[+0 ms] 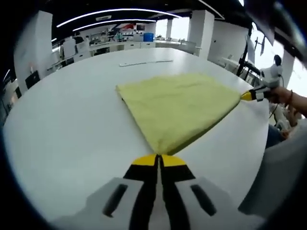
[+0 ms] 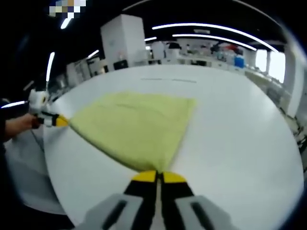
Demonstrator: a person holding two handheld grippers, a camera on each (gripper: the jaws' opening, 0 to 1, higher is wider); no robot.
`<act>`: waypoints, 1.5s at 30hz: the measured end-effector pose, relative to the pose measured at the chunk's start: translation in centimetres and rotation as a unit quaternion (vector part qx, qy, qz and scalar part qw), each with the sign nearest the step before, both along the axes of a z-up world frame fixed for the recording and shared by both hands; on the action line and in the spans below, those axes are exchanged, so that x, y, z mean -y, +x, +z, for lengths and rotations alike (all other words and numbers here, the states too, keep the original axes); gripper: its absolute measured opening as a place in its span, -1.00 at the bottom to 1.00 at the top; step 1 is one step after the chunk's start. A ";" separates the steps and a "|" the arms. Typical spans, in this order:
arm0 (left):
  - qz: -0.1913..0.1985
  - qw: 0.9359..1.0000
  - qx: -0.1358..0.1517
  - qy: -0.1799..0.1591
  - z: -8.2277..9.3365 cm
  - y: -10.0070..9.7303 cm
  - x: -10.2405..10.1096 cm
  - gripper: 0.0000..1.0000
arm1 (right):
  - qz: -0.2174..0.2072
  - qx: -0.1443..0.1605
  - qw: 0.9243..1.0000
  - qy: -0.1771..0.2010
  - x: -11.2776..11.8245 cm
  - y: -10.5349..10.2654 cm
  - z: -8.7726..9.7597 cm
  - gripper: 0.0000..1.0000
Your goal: Fold the garment on the visible template until the final outline fits inside the template.
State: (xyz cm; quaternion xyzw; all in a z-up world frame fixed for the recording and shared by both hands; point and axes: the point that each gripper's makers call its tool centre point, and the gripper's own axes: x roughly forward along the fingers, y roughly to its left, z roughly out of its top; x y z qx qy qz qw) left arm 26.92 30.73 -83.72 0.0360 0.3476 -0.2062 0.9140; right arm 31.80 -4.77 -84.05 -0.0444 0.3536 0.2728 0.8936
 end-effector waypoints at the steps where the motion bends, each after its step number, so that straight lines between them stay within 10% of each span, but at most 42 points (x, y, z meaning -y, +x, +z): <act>1: 0.001 1.000 -0.001 0.000 -0.2 0.0 0.0 -0.97 | 0.001 -0.001 1.000 0.001 -0.1 -0.1 0.0 -1.00; 14: 0.019 0.999 0.008 -0.031 -0.3 0.9 0.5 -0.96 | 0.007 -0.010 1.000 0.007 0.0 0.1 -0.2 -1.00; 30: -0.099 0.986 0.034 0.126 -0.1 0.6 0.2 -1.00 | 0.004 -0.009 1.000 0.009 0.0 0.0 0.0 -1.00; 37: -0.082 0.991 0.017 0.109 -0.7 -0.2 -0.4 -1.00 | 0.012 -0.011 1.000 -0.002 0.1 -0.2 -0.1 -1.00; 40: -0.034 0.999 0.020 0.012 0.1 -0.1 0.5 -1.00 | 0.013 -0.009 1.000 -0.002 0.1 -0.2 -0.1 -1.00; 45: -0.026 0.999 0.029 0.024 0.4 0.4 -1.0 -1.00 | 0.010 -0.012 1.000 0.000 0.1 -0.1 -0.2 -1.00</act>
